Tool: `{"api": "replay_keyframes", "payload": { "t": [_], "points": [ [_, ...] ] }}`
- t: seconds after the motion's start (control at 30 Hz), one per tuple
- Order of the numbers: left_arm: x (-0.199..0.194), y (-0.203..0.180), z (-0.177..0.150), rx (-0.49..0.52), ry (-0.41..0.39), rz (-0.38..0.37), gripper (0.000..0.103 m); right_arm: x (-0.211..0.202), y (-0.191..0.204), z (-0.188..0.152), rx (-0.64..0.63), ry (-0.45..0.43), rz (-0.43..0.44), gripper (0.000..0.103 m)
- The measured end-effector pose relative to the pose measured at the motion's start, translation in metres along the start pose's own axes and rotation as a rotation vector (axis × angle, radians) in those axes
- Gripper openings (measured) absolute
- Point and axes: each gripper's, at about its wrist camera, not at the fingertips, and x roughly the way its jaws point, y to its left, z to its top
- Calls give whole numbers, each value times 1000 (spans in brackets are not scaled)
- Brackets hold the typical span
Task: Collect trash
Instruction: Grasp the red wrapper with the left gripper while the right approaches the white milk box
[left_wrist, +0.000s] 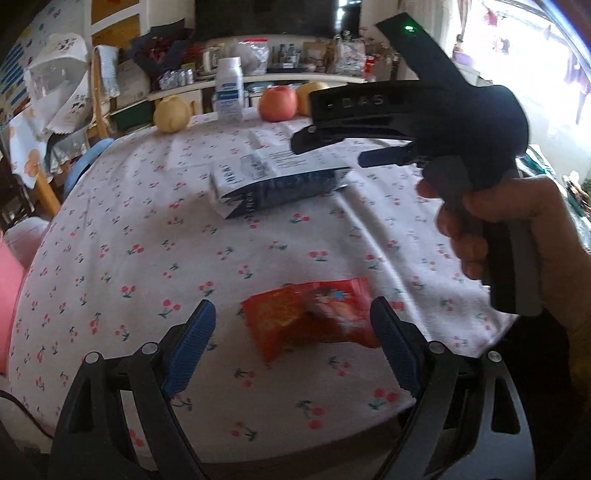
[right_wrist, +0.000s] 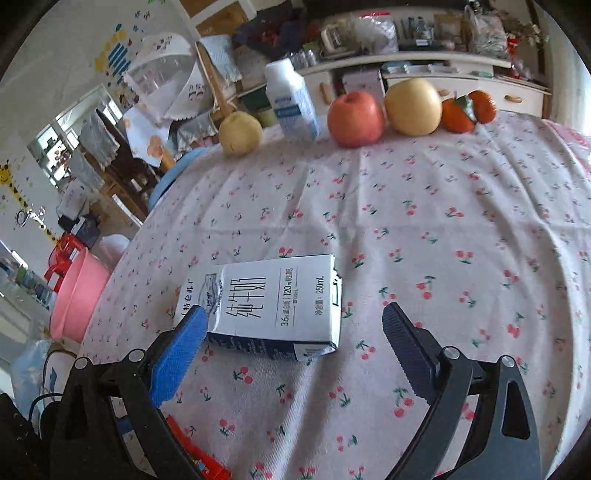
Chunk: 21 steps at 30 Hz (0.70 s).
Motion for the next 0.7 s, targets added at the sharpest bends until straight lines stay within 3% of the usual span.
{"api": "replay_keyframes", "payload": {
  "t": [0.23,0.37,0.53,0.63,0.7],
  "points": [
    [10,33,5,-121,25,23,86,8,2,-2,22,52,96,94],
    [14,58,8,-191,24,81,86,12,7,-7,34,88,133,94],
    [15,85,18,-237,-7,158,86,11,31,-16,15,140,257,94],
    [12,105,24,-265,-26,231,86,7,49,-25,-9,187,378,94],
    [6,111,25,-303,-34,225,86,0,55,-26,-20,181,411,94]
  ]
}}
